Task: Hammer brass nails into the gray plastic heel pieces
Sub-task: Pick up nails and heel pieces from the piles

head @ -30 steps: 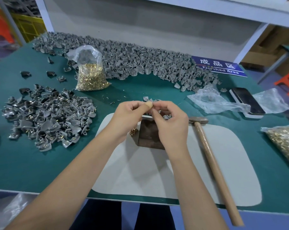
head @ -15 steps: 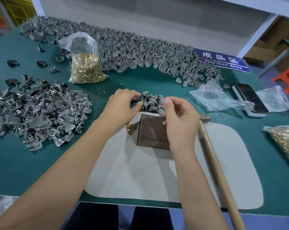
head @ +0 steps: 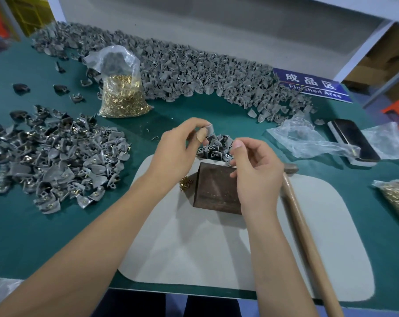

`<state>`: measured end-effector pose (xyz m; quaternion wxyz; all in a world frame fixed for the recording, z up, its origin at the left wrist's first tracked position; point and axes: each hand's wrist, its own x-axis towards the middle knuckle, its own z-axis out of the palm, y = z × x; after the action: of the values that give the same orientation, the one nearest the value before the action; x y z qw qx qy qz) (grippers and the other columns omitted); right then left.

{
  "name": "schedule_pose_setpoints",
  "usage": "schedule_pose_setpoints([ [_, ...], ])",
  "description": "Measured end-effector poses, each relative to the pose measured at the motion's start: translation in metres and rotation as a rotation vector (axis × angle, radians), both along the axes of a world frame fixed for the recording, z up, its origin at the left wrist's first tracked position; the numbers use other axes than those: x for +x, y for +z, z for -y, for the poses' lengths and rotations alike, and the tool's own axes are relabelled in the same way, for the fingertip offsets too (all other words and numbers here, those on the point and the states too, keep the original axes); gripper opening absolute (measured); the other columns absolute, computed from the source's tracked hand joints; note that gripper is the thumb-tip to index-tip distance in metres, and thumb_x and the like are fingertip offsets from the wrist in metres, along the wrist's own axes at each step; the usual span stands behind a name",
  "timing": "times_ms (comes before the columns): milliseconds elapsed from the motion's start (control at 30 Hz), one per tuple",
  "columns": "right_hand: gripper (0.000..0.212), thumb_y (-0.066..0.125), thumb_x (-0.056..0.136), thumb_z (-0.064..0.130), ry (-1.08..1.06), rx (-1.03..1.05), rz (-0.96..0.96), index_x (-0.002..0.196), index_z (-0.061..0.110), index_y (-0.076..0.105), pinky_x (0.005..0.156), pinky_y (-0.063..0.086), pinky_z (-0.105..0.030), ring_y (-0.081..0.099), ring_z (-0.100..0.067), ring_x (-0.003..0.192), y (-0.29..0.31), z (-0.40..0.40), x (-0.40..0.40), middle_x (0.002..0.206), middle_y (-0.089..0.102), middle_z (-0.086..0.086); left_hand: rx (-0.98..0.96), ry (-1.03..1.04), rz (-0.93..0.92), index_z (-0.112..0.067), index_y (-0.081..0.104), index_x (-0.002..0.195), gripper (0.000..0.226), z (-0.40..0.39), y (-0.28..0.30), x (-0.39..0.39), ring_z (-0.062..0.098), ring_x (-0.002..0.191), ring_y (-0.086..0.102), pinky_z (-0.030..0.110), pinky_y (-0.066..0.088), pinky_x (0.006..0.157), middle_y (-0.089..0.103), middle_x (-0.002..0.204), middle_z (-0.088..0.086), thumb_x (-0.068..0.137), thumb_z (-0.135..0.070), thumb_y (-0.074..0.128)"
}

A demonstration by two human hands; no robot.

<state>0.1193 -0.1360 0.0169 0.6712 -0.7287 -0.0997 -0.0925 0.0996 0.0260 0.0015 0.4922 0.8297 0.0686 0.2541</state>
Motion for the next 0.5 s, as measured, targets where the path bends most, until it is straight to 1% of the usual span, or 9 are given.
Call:
schedule_pose_setpoints([
  [33, 0.008, 0.069, 0.095, 0.028, 0.003, 0.005, -0.001, 0.089, 0.032, 0.073, 0.055, 0.054, -0.032, 0.066, -0.02, 0.074, 0.0, 0.0, 0.0, 0.082, 0.073, 0.004, -0.084, -0.02, 0.029, -0.032, 0.067, 0.111, 0.013, 0.004, 0.002, -0.003, 0.011, 0.09, 0.068, 0.04, 0.056, 0.083, 0.072, 0.091, -0.011, 0.102, -0.028, 0.059],
  [67, 0.007, 0.069, 0.095, 0.028, 0.004, 0.012, -0.004, 0.09, 0.031, 0.073, 0.053, 0.053, -0.03, 0.067, -0.022, 0.074, 0.0, 0.0, -0.001, 0.083, 0.073, 0.004, -0.114, -0.03, 0.054, -0.033, 0.067, 0.11, 0.012, 0.008, 0.003, -0.005, 0.012, 0.087, 0.068, 0.038, 0.055, 0.082, 0.071, 0.09, -0.01, 0.099, -0.03, 0.064],
  [133, 0.006, 0.069, 0.095, 0.027, 0.005, 0.019, -0.005, 0.091, 0.029, 0.073, 0.052, 0.053, -0.029, 0.068, -0.024, 0.075, 0.0, 0.0, 0.0, 0.083, 0.073, 0.002, -0.132, -0.045, 0.088, -0.034, 0.065, 0.106, 0.018, 0.015, 0.005, -0.008, 0.009, 0.079, 0.064, 0.031, 0.053, 0.075, 0.066, 0.084, -0.012, 0.09, -0.038, 0.073],
  [200, 0.006, 0.069, 0.096, 0.027, 0.007, 0.026, 0.0, 0.092, 0.028, 0.073, 0.052, 0.054, -0.029, 0.068, -0.024, 0.075, 0.001, 0.001, 0.0, 0.083, 0.073, 0.002, -0.126, -0.045, 0.117, -0.03, 0.064, 0.099, 0.018, 0.02, 0.006, -0.009, 0.004, 0.071, 0.057, 0.022, 0.046, 0.069, 0.06, 0.077, -0.017, 0.088, -0.037, 0.076],
  [233, 0.006, 0.069, 0.096, 0.027, 0.012, 0.033, 0.001, 0.092, 0.029, 0.073, 0.051, 0.053, -0.027, 0.068, -0.024, 0.075, 0.001, 0.002, 0.0, 0.083, 0.073, 0.002, -0.122, -0.044, 0.118, -0.027, 0.065, 0.099, 0.014, 0.022, 0.007, -0.009, 0.004, 0.07, 0.056, 0.021, 0.045, 0.068, 0.061, 0.077, -0.018, 0.091, -0.034, 0.074],
  [267, 0.006, 0.069, 0.096, 0.026, 0.019, 0.039, 0.0, 0.092, 0.03, 0.073, 0.051, 0.052, -0.025, 0.069, -0.025, 0.077, 0.001, 0.002, 0.0, 0.083, 0.073, 0.002, -0.129, -0.051, 0.11, -0.025, 0.067, 0.102, 0.011, 0.022, 0.007, -0.009, 0.005, 0.073, 0.058, 0.024, 0.048, 0.07, 0.063, 0.08, -0.017, 0.094, -0.031, 0.071],
  [333, 0.009, 0.069, 0.096, 0.026, 0.035, 0.056, -0.009, 0.092, 0.032, 0.073, 0.051, 0.052, -0.022, 0.068, -0.026, 0.079, 0.001, 0.003, 0.001, 0.084, 0.073, 0.003, -0.171, -0.092, 0.085, -0.021, 0.069, 0.117, 0.019, 0.022, 0.007, -0.009, 0.007, 0.079, 0.064, 0.029, 0.054, 0.076, 0.071, 0.091, -0.011, 0.102, -0.03, 0.062],
  [400, 0.012, 0.069, 0.096, 0.026, 0.045, 0.069, -0.013, 0.091, 0.036, 0.074, 0.051, 0.052, -0.022, 0.067, -0.023, 0.079, 0.001, 0.002, 0.002, 0.085, 0.073, 0.003, -0.251, -0.158, 0.074, -0.013, 0.063, 0.13, 0.029, 0.021, 0.007, -0.008, 0.008, 0.077, 0.064, 0.027, 0.054, 0.073, 0.074, 0.097, -0.004, 0.108, -0.025, 0.049],
  [500, 0.014, 0.069, 0.096, 0.025, 0.053, 0.074, -0.015, 0.092, 0.037, 0.075, 0.052, 0.052, -0.021, 0.068, -0.02, 0.079, 0.001, 0.002, 0.002, 0.086, 0.074, 0.004, -0.421, -0.23, 0.063, -0.009, 0.054, 0.134, 0.029, 0.022, 0.008, -0.008, 0.014, 0.08, 0.065, 0.027, 0.052, 0.07, 0.077, 0.101, 0.003, 0.111, -0.018, 0.038],
])
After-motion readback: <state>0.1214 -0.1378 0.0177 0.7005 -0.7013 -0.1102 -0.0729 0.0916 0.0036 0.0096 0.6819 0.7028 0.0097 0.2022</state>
